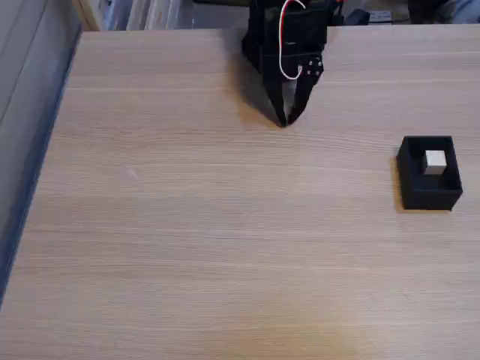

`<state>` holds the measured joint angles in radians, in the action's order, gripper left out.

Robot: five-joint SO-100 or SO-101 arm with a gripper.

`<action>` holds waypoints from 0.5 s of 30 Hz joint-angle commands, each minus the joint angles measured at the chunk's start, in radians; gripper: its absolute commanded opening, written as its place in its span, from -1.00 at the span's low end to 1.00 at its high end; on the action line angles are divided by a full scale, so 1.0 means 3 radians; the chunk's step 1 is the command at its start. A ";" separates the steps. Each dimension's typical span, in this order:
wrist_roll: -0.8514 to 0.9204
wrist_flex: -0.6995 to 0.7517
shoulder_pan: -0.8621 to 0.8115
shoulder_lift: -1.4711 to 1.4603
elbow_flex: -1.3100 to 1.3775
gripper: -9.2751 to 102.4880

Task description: Pick a white block and place it in the black box.

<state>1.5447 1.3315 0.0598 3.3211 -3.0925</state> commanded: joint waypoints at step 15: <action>0.0194 0.0056 -0.0194 0.0036 -0.0046 -0.83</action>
<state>1.5938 1.3422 0.0077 3.3257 -3.0925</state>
